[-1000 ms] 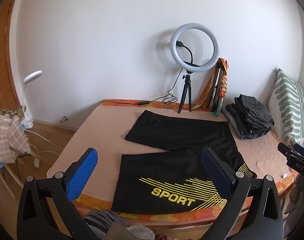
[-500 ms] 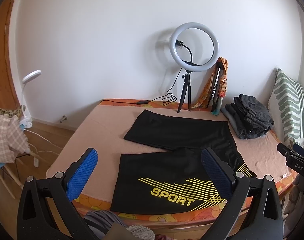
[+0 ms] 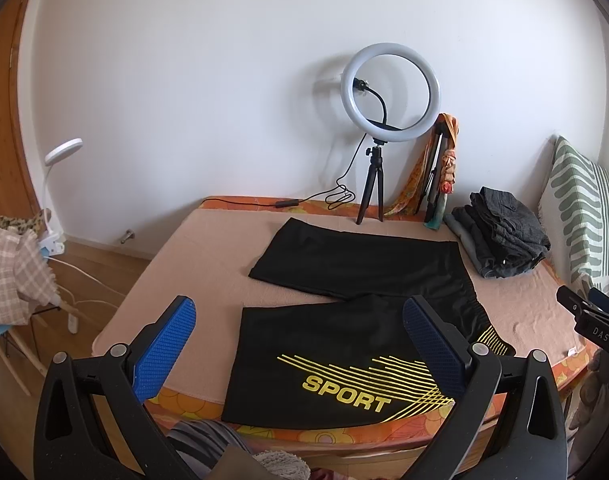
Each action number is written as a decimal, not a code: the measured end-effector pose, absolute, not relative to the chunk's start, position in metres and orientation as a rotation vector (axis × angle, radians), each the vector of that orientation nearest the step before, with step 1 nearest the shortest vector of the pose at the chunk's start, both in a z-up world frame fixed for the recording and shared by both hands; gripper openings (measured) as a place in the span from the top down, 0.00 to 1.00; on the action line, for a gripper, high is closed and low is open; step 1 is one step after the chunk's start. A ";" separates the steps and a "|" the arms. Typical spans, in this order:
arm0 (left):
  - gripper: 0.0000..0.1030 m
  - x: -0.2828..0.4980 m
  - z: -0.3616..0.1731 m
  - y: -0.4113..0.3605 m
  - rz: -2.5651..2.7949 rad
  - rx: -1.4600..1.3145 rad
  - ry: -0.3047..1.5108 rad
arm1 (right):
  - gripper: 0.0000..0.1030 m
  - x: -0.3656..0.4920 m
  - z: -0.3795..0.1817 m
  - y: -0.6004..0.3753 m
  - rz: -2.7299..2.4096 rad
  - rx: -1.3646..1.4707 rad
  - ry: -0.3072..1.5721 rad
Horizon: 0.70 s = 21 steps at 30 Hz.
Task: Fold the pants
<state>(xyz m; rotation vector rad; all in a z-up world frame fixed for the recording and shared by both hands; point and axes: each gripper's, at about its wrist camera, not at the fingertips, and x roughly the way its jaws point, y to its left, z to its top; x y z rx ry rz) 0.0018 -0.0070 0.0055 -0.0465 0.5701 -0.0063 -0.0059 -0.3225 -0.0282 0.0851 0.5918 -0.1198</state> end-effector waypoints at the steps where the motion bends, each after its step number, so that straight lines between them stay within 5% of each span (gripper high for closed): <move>1: 0.00 0.002 0.005 -0.007 -0.006 -0.046 0.570 | 0.00 -0.005 -0.029 -0.322 -0.119 0.086 0.592; 21: 0.00 0.009 0.001 -0.007 -0.001 -0.043 0.581 | 0.00 -0.003 -0.033 -0.322 -0.121 0.085 0.597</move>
